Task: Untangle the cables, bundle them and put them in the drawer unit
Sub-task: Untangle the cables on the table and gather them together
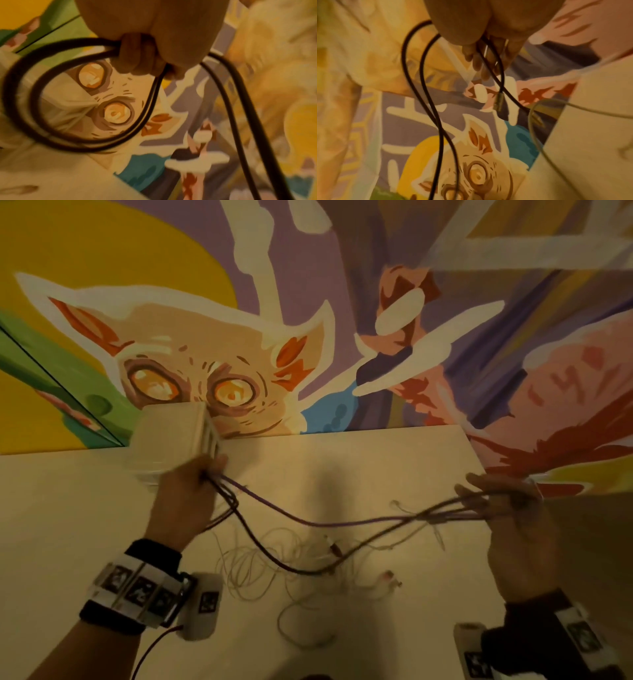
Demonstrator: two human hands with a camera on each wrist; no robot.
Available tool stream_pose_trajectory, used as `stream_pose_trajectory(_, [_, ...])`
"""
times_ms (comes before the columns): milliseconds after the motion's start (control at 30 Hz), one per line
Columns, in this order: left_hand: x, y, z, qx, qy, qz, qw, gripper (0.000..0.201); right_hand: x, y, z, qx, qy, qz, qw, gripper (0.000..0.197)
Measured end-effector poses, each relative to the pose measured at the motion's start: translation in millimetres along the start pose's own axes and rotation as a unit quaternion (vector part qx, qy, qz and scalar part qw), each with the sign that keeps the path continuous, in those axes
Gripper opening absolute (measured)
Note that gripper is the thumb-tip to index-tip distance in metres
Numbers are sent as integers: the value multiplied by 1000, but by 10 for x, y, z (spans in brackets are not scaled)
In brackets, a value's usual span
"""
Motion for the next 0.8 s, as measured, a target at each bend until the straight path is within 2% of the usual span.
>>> stream_pose_trajectory(33, [139, -13, 63, 13, -55, -21, 998, 33, 54, -56, -40, 7, -36, -54, 998, 56])
stream_pose_trajectory(67, [254, -44, 133, 19, -105, -53, 993, 38, 74, -109, -59, 16, -75, -65, 995, 56])
stream_pose_trajectory(100, [349, -84, 205, 21, -150, -107, 983, 40, 52, -150, -57, 22, -105, -17, 994, 53])
stream_pose_trajectory(133, [423, -149, 272, 21, -189, -164, 968, 40, -40, -128, -45, 18, -125, 80, 989, 51])
stream_pose_trajectory(167, [470, -226, 335, 14, -228, -207, 951, 40, -158, -98, -35, -5, -136, 217, 967, 49])
stream_pose_trajectory(233, [514, -434, 462, -29, -299, -256, 919, 41, -508, 95, -2, -12, -149, 453, 879, 40])
stream_pose_trajectory(267, [524, -558, 532, -63, -339, -268, 899, 42, -673, 265, 21, 19, -173, 514, 840, 38])
stream_pose_trajectory(300, [537, -653, 612, -91, -386, -282, 874, 42, -830, 465, 54, 75, -211, 539, 812, 34])
stream_pose_trajectory(367, [582, -788, 792, -128, -466, -313, 818, 38, -963, 820, 230, 207, -325, 580, 718, 13])
stream_pose_trajectory(400, [606, -834, 870, -136, -489, -326, 798, 34, -971, 992, 364, 257, -374, 589, 669, 13])
stream_pose_trajectory(433, [632, -843, 900, -130, -491, -330, 796, 31, -945, 1163, 498, 292, -417, 592, 625, 16])
stream_pose_trajectory(467, [670, -821, 901, -112, -478, -319, 811, 28, -888, 1295, 621, 317, -453, 595, 583, 15])
stream_pose_trajectory(533, [736, -690, 845, -92, -408, -234, 878, 18, -712, 1485, 806, 344, -491, 599, 531, 7])
stream_pose_trajectory(600, [755, -508, 765, -98, -310, -94, 941, 14, -515, 1663, 914, 336, -529, 603, 494, 26])
stream_pose_trajectory(633, [750, -430, 721, -103, -263, -24, 959, 15, -370, 1722, 916, 313, -530, 609, 500, 35])
stream_pose_trajectory(667, [746, -382, 689, -118, -228, 39, 966, 17, -179, 1727, 893, 276, -521, 615, 523, 39])
stream_pose_trajectory(767, [747, -327, 620, -185, -176, 180, 950, 21, 436, 1756, 788, 170, -465, 576, 651, 25])
stream_pose_trajectory(800, [747, -327, 608, -197, -170, 205, 944, 23, 603, 1803, 776, 157, -446, 560, 681, 20])
Point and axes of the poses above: each hand's wrist, its own z-axis away from the middle knuckle, its own x-axis out of the palm, y = z × x, the point moved 6 cm from there along -z, towards the middle knuckle, and after that the axes turned 4 degrees about z, right-handed, at the moved point
